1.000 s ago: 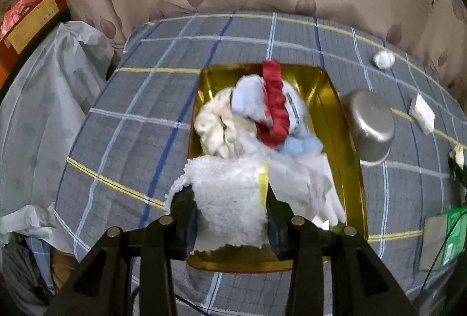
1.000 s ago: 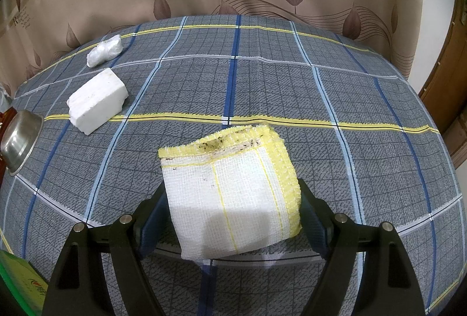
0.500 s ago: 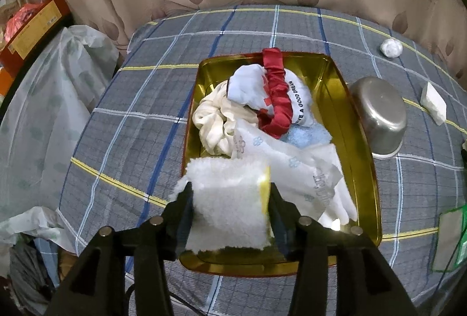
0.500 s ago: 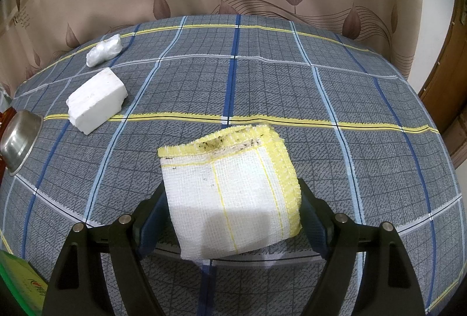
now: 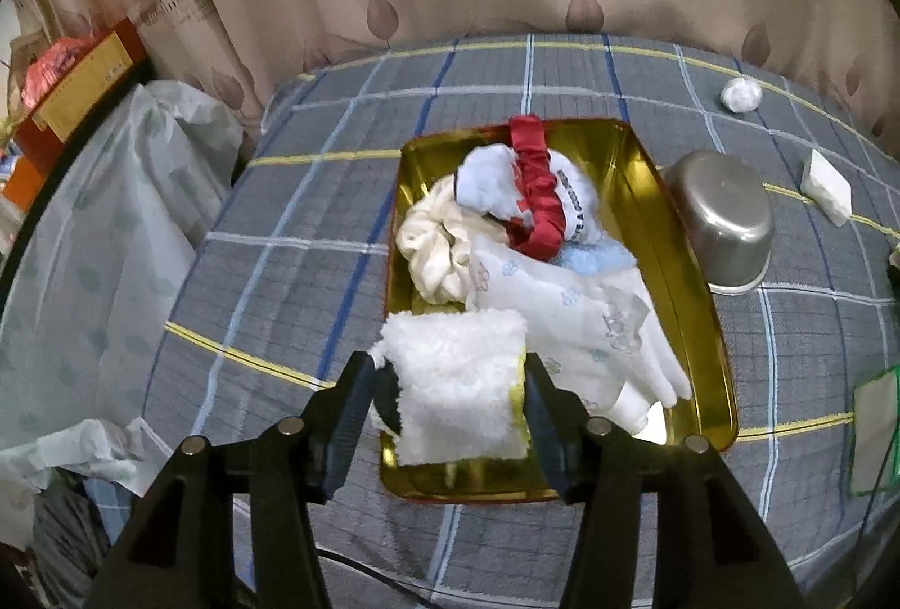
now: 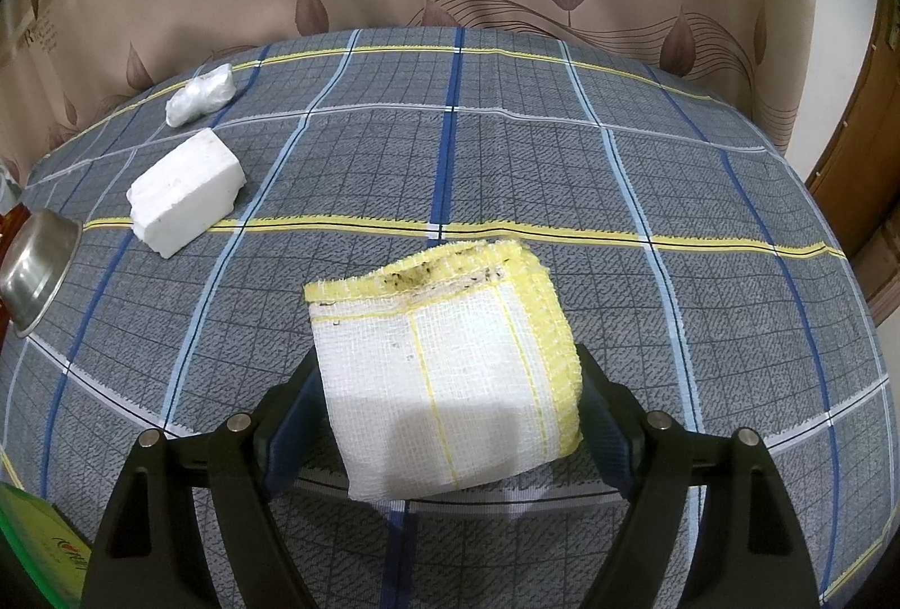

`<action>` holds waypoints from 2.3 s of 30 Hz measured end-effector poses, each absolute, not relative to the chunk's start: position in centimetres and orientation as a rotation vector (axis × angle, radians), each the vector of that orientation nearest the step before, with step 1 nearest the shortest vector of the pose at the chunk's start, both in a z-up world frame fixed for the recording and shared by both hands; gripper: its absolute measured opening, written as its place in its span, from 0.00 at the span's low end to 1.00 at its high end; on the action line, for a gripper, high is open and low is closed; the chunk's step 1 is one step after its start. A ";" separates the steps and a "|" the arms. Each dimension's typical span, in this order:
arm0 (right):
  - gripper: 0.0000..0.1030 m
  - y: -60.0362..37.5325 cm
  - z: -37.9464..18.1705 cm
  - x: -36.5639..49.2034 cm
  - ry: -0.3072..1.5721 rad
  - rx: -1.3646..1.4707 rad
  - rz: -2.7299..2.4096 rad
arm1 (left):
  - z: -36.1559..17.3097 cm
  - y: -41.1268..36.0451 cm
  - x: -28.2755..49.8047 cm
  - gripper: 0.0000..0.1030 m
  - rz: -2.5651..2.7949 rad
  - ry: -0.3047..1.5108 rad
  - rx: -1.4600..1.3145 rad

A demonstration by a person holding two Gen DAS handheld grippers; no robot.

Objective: Organize soft objects
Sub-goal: 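Carry the white fluffy towel with the left gripper into the gold tray and release, then carry the yellow-trimmed cloth with the right gripper into the tray and release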

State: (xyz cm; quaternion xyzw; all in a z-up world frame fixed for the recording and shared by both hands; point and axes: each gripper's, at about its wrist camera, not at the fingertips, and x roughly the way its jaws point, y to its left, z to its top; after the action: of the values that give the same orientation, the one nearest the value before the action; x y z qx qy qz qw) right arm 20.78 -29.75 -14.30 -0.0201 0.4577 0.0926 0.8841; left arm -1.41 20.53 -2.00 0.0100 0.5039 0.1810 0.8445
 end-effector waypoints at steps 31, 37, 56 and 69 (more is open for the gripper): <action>0.76 -29.8 -14.2 21.2 0.989 -0.046 0.153 | -0.2 23.9 -1.9 0.52 0.281 0.976 -0.221; 0.70 -29.4 -14.0 21.4 0.998 -0.069 0.148 | 1.1 24.7 -2.6 0.54 0.272 0.930 -0.264; 0.69 -23.7 -4.9 20.1 0.892 -0.117 0.264 | -0.5 25.8 -3.3 0.54 0.533 0.898 -0.117; 0.69 -11.2 -0.4 17.3 0.857 -0.164 0.531 | -0.3 26.4 -4.2 0.54 0.567 0.879 -0.126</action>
State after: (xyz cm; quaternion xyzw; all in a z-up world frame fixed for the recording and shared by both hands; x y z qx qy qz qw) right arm 17.30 -11.19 -0.40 -0.0786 0.4101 0.2543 0.8723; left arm -4.17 26.43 -0.32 -0.0602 0.4193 0.2707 0.8644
